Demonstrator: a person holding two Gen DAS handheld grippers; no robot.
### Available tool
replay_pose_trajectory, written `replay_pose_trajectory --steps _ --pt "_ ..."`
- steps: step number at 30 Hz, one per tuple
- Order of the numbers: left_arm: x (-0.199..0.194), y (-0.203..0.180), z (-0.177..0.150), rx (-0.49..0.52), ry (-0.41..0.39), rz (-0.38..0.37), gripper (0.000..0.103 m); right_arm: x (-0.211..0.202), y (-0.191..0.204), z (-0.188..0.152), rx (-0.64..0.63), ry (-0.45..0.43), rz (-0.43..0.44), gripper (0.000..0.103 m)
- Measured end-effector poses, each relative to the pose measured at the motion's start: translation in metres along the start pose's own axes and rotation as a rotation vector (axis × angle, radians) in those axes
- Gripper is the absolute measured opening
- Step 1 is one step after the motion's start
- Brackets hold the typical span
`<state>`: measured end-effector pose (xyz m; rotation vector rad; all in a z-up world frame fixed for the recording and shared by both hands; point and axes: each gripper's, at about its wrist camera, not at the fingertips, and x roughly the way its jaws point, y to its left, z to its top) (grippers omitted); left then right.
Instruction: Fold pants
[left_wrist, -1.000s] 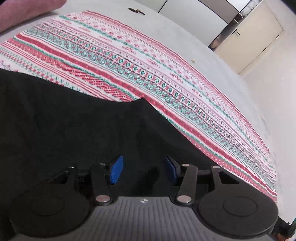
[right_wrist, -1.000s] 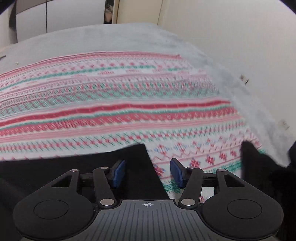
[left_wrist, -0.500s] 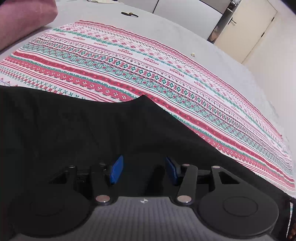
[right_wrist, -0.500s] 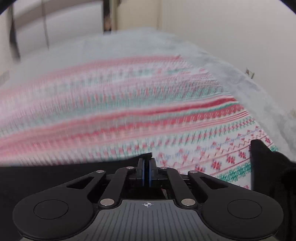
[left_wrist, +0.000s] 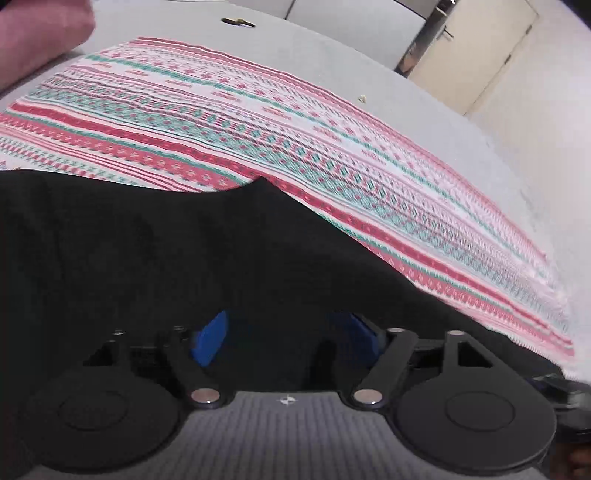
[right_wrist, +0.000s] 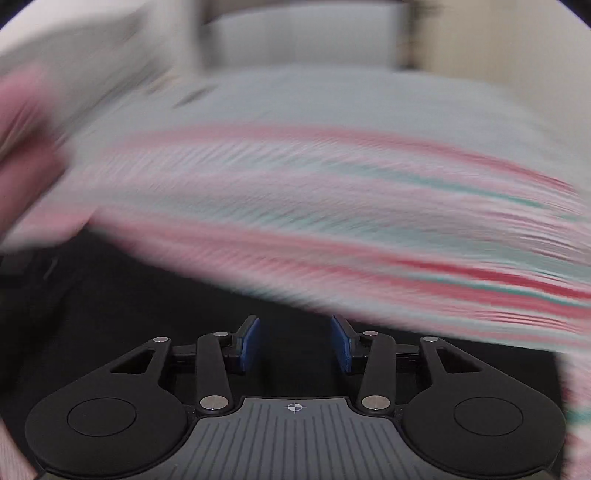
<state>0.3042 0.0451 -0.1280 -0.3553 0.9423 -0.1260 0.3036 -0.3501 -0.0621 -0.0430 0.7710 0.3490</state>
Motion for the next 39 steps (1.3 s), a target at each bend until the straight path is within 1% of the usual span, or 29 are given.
replay_pose_trajectory --steps 1,2,3,4,5,7,8,10,12,13,14,16,17,18,19,20,21,22,23,24,25,26,28,30,31,32,34,37,39 --pt "-0.002 0.003 0.0 -0.001 -0.01 0.014 0.097 0.017 0.014 -0.002 -0.034 0.058 0.026 0.041" --pt "-0.004 0.006 0.0 -0.002 -0.011 0.036 0.098 0.034 0.02 -0.005 -0.044 0.104 0.027 0.043" --pt "-0.005 0.01 0.0 -0.01 -0.006 0.049 0.098 0.045 0.022 -0.006 -0.047 0.106 0.0 0.042" --pt "-0.006 0.015 -0.001 -0.027 -0.002 0.043 0.098 0.047 0.018 -0.003 -0.028 0.073 -0.01 0.038" --pt "-0.009 0.02 -0.001 -0.048 0.0 0.028 0.098 0.049 0.01 0.003 0.027 0.05 -0.042 0.037" --pt "-0.016 0.029 -0.001 -0.086 -0.001 -0.004 0.098 0.052 -0.008 0.009 0.165 0.01 -0.213 0.037" --pt "-0.02 0.032 -0.001 -0.089 -0.005 -0.012 0.098 0.054 -0.01 0.007 0.17 0.001 -0.273 0.039" --pt "-0.024 0.036 0.0 -0.078 -0.013 0.001 0.099 0.053 -0.007 0.003 0.134 -0.006 -0.273 0.039" --pt "-0.029 0.039 -0.003 -0.097 -0.016 0.008 0.1 0.042 0.005 0.004 0.097 -0.004 -0.269 0.038" --pt "-0.031 0.044 -0.005 -0.128 0.001 -0.006 0.101 0.034 0.018 0.004 0.079 -0.019 -0.254 0.038" --pt "-0.032 0.05 -0.007 -0.16 0.025 -0.025 0.101 0.026 0.026 0.003 0.053 -0.037 -0.23 0.042" --pt "-0.034 0.061 -0.01 -0.21 0.085 -0.054 0.102 0.021 0.042 -0.002 0.036 -0.025 -0.188 0.042" --pt "-0.037 0.064 -0.011 -0.203 0.111 -0.06 0.102 0.02 0.046 -0.008 0.066 0.017 -0.177 0.042" --pt "-0.042 0.067 -0.011 -0.169 0.14 -0.045 0.102 0.022 0.047 -0.016 0.094 0.061 -0.171 0.044" --pt "-0.05 0.067 -0.009 -0.102 0.164 0.011 0.102 0.024 0.049 -0.025 0.1 0.085 -0.176 0.045" --pt "-0.06 0.065 -0.009 -0.022 0.166 0.086 0.102 0.024 0.053 -0.031 0.074 0.067 -0.193 0.049" --pt "-0.074 0.063 -0.008 0.075 0.14 0.171 0.102 0.023 0.056 -0.034 0.05 0.066 -0.206 0.053" --pt "-0.091 0.065 -0.008 0.15 0.097 0.228 0.103 0.021 0.055 -0.034 0.061 0.077 -0.211 0.055" --pt "-0.109 0.07 -0.009 0.205 0.036 0.263 0.103 0.017 0.051 -0.034 0.094 0.087 -0.209 0.056" --pt "-0.123 0.077 -0.011 0.221 -0.015 0.275 0.103 0.013 0.048 -0.035 0.126 0.091 -0.203 0.056" --pt "-0.134 0.09 -0.016 0.207 -0.069 0.275 0.103 0.01 0.053 -0.038 0.134 0.094 -0.202 0.056" --pt "-0.138 0.103 -0.021 0.172 -0.096 0.27 0.103 0.006 0.055 -0.04 0.13 0.097 -0.212 0.056" --pt "-0.131 0.136 -0.038 0.053 -0.091 0.263 0.103 -0.003 0.074 -0.049 0.109 0.099 -0.234 0.056" --pt "-0.117 0.163 -0.061 -0.045 -0.07 0.278 0.103 -0.007 0.089 -0.06 0.091 0.107 -0.213 0.062" --pt "-0.114 0.17 -0.072 -0.039 -0.094 0.262 0.103 -0.008 0.098 -0.066 0.069 0.109 -0.21 0.063" --pt "-0.116 0.17 -0.08 0.0 -0.142 0.256 0.103 -0.011 0.107 -0.071 0.043 0.107 -0.222 0.064" --pt "-0.119 0.164 -0.089 0.055 -0.164 0.28 0.103 -0.016 0.115 -0.08 0.026 0.111 -0.238 0.065" --pt "-0.132 0.157 -0.085 0.039 -0.161 0.302 0.103 -0.022 0.117 -0.088 0.065 0.119 -0.226 0.065" --pt "-0.145 0.153 -0.083 0.033 -0.198 0.264 0.103 -0.026 0.117 -0.093 0.069 0.121 -0.223 0.065"
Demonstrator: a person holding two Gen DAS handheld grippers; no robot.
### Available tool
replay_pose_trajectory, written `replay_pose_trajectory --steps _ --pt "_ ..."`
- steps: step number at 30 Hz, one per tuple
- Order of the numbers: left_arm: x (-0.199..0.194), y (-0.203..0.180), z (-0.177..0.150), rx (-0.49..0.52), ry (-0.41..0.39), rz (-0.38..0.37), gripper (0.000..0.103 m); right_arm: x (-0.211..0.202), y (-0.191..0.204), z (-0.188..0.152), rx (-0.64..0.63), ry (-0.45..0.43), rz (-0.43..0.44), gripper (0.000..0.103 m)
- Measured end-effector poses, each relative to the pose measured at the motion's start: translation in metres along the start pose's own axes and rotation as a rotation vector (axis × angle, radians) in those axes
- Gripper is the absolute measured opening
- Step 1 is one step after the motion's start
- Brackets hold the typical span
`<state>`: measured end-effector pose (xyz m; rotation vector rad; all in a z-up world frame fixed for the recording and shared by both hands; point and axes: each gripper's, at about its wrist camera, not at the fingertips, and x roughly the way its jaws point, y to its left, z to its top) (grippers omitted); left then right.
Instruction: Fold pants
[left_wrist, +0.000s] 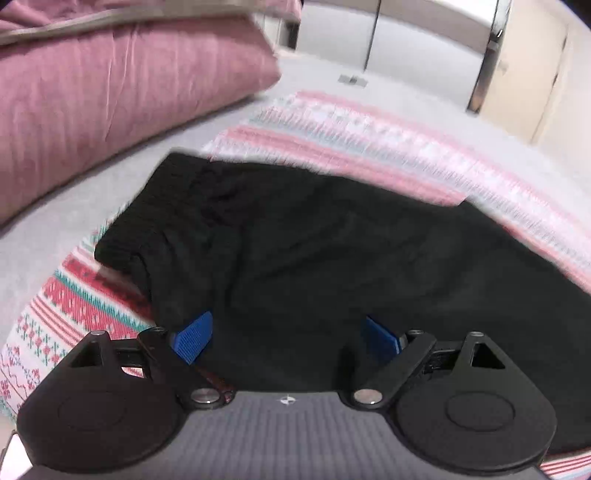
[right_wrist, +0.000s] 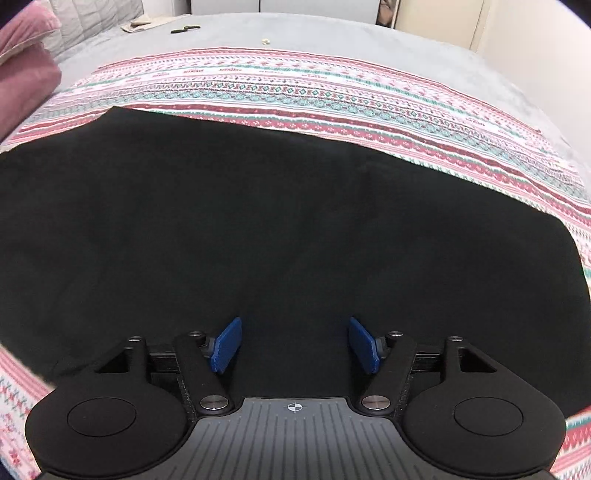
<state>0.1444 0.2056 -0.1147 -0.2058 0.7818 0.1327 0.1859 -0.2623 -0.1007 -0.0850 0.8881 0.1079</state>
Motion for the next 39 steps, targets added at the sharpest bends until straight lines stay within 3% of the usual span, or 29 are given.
replay_pose_trajectory --steps 6,9,10,13,15,17,18,21,22,24,26,28,31,32,34,36,39 --pt "-0.03 -0.036 0.012 0.011 0.009 -0.028 0.103 -0.019 0.022 -0.013 -0.008 -0.004 0.112 0.067" --pt "-0.047 -0.074 0.017 0.039 0.039 -0.071 0.103 -0.016 0.05 -0.018 -0.138 -0.015 0.023 0.067" --pt "-0.057 -0.086 0.017 0.041 0.027 -0.1 0.103 -0.018 0.051 -0.016 -0.122 -0.01 0.017 0.067" --pt "-0.073 -0.126 0.022 0.002 0.048 -0.183 0.103 -0.029 0.047 -0.017 -0.048 -0.038 0.089 0.067" --pt "-0.08 -0.149 0.026 -0.043 0.092 -0.241 0.103 -0.033 0.057 -0.018 -0.091 -0.033 0.084 0.067" --pt "-0.096 -0.174 0.032 -0.026 0.102 -0.275 0.103 -0.027 0.068 -0.022 -0.165 -0.003 0.054 0.07" --pt "-0.105 -0.182 0.034 -0.004 0.082 -0.283 0.103 -0.025 0.07 -0.023 -0.181 -0.015 0.042 0.076" --pt "-0.131 -0.204 0.033 0.125 -0.049 -0.295 0.103 -0.031 0.05 -0.017 -0.085 -0.001 0.083 0.076" --pt "-0.132 -0.207 0.028 0.177 -0.085 -0.299 0.103 -0.04 0.043 -0.014 -0.06 -0.035 0.086 0.076" --pt "-0.116 -0.208 0.007 0.236 -0.102 -0.274 0.103 -0.063 0.03 -0.009 -0.013 -0.113 0.091 0.076" --pt "-0.081 -0.202 -0.015 0.174 -0.036 -0.233 0.103 -0.079 0.018 -0.005 0.061 -0.158 0.139 0.076" --pt "-0.042 -0.199 -0.045 0.12 0.031 -0.216 0.103 -0.08 0.018 -0.007 0.086 -0.15 0.167 0.076" --pt "0.011 -0.201 -0.081 0.173 0.114 -0.168 0.103 -0.068 0.029 -0.014 0.035 -0.097 0.119 0.076" --pt "0.019 -0.204 -0.089 0.219 0.105 -0.152 0.103 -0.06 0.034 -0.015 0.013 -0.077 0.106 0.076" --pt "0.018 -0.21 -0.087 0.289 0.06 -0.124 0.103 -0.04 0.043 -0.022 -0.019 -0.016 0.095 0.076" --pt "0.022 -0.203 -0.078 0.243 0.066 -0.132 0.103 -0.027 0.049 -0.025 -0.048 0.01 0.067 0.086" --pt "0.029 -0.185 -0.069 0.162 0.063 -0.138 0.103 -0.027 0.047 -0.02 -0.035 0.011 0.065 0.086"
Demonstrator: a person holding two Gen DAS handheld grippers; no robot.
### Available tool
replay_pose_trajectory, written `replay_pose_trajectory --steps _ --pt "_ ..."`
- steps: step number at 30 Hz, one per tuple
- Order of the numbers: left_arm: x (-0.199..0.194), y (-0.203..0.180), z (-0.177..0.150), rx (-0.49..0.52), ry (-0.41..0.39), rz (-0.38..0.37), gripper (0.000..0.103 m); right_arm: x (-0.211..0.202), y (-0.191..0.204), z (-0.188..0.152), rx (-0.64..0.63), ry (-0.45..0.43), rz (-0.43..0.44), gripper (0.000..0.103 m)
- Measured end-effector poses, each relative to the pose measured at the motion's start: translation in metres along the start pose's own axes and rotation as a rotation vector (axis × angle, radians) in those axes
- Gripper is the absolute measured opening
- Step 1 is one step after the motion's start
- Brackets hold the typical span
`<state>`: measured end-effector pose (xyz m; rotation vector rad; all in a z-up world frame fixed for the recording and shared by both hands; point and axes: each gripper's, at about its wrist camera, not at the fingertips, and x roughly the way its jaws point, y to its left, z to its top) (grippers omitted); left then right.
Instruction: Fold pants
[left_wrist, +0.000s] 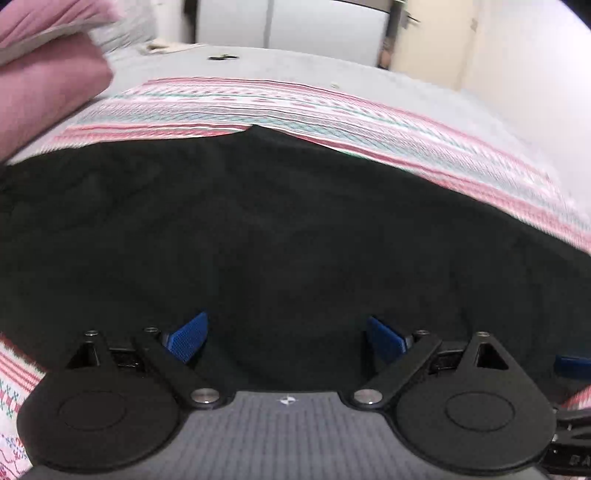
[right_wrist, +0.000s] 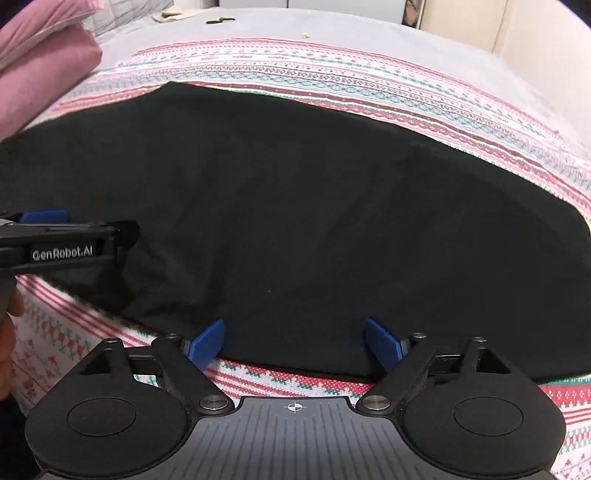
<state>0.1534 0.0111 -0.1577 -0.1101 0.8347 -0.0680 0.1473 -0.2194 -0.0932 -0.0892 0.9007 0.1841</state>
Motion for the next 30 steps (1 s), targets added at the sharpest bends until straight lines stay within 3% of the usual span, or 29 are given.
replay_pose_trajectory --steps 5,7,9,14,19,26,30 --pt "0.001 0.008 -0.003 -0.004 -0.017 0.024 0.103 -0.01 0.01 0.004 -0.003 -0.092 0.009 0.086" --pt "-0.002 0.0 -0.006 0.033 -0.019 0.046 0.103 0.0 0.012 -0.001 -0.018 -0.034 0.025 0.087" --pt "-0.004 -0.003 -0.006 0.045 -0.017 0.037 0.103 0.012 0.012 0.0 -0.054 -0.048 -0.006 0.097" --pt "-0.004 -0.012 -0.009 0.061 -0.015 0.035 0.103 0.015 -0.011 -0.007 -0.06 -0.038 0.009 0.1" --pt "-0.001 -0.025 -0.01 0.075 -0.014 0.052 0.103 0.017 -0.044 -0.013 0.043 -0.022 0.004 0.101" --pt "0.005 -0.024 -0.01 0.093 -0.025 0.054 0.103 0.017 -0.039 -0.021 0.058 0.01 -0.035 0.102" --pt "0.0 -0.024 -0.016 0.102 -0.041 0.06 0.103 0.029 -0.03 -0.001 0.032 0.096 -0.051 0.103"
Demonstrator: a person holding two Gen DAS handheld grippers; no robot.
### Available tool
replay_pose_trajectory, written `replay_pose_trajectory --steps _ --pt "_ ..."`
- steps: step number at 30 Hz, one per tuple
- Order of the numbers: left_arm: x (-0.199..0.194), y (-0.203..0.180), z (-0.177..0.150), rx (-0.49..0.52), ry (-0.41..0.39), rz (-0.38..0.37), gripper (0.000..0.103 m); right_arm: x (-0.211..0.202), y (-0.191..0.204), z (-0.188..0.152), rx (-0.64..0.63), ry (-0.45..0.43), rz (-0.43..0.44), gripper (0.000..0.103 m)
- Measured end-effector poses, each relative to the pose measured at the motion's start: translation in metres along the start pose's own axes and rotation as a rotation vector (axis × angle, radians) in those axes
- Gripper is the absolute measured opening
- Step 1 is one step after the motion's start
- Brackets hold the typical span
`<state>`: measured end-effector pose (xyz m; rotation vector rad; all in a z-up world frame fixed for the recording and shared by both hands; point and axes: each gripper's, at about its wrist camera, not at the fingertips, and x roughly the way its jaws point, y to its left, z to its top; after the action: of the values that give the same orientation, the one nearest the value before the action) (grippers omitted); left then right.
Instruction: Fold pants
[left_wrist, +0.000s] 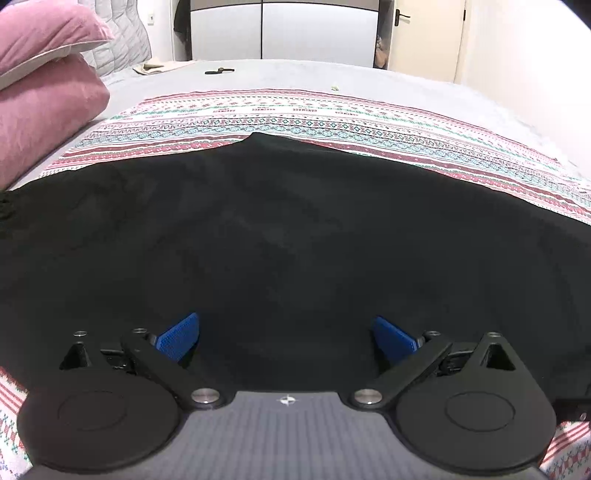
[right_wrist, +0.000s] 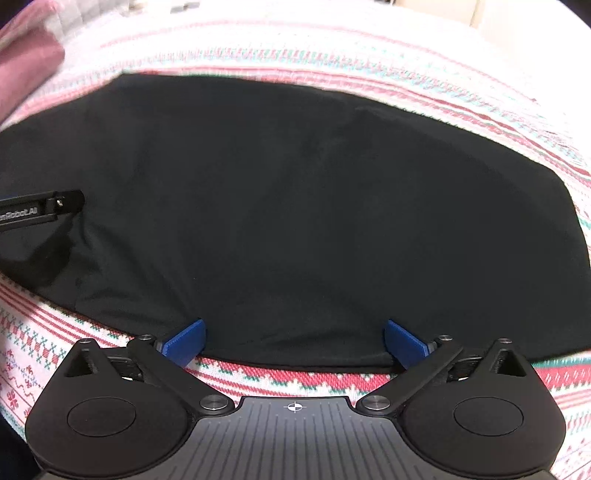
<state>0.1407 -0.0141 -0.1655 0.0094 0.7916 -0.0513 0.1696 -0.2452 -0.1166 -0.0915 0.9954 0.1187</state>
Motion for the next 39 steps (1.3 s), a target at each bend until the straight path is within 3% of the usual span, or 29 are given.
replay_pose_trajectory --steps 4,9,11,14,16,18,23,24,26,27,29,31,33,39 --pt "-0.002 0.0 -0.004 -0.009 -0.016 0.012 0.103 0.007 -0.01 0.013 -0.031 0.047 0.075 0.103" --pt "-0.006 -0.005 0.001 0.018 0.001 0.038 0.103 0.003 -0.014 -0.01 -0.076 -0.111 0.119 0.103" --pt "-0.013 -0.01 0.018 0.003 0.043 0.064 0.103 -0.005 -0.009 -0.011 -0.08 -0.103 0.084 0.103" --pt "-0.04 -0.019 0.046 0.015 0.012 -0.017 0.103 -0.018 -0.002 -0.003 -0.101 -0.146 0.115 0.101" --pt "-0.058 -0.024 0.062 0.038 -0.026 -0.062 0.103 -0.035 -0.022 0.007 0.013 -0.232 0.077 0.102" --pt "-0.064 -0.025 0.073 0.074 -0.043 -0.094 0.103 -0.048 -0.055 0.015 0.178 -0.278 0.095 0.102" --pt "-0.02 -0.008 0.059 0.083 -0.018 -0.11 0.103 -0.051 -0.145 0.004 0.621 -0.281 0.155 0.102" --pt "-0.007 -0.003 0.049 0.084 0.004 -0.09 0.103 -0.048 -0.16 -0.001 0.715 -0.274 0.169 0.102" --pt "0.012 0.001 0.048 0.05 0.126 -0.058 0.103 -0.041 -0.186 -0.019 0.859 -0.252 0.164 0.101" --pt "0.01 0.001 0.053 0.024 0.141 -0.103 0.103 -0.039 -0.197 -0.03 0.907 -0.243 0.132 0.101" --pt "-0.006 0.003 0.061 0.008 0.06 -0.202 0.103 -0.038 -0.216 -0.049 0.989 -0.232 0.065 0.1" --pt "-0.018 -0.001 0.062 0.011 0.012 -0.211 0.103 -0.042 -0.237 -0.075 1.092 -0.239 0.071 0.097" --pt "-0.012 -0.008 0.061 0.058 0.052 -0.231 0.103 -0.047 -0.251 -0.095 1.146 -0.26 0.075 0.094" --pt "0.009 -0.023 0.051 0.11 0.118 -0.185 0.103 -0.039 -0.265 -0.1 1.255 -0.291 0.002 0.094"
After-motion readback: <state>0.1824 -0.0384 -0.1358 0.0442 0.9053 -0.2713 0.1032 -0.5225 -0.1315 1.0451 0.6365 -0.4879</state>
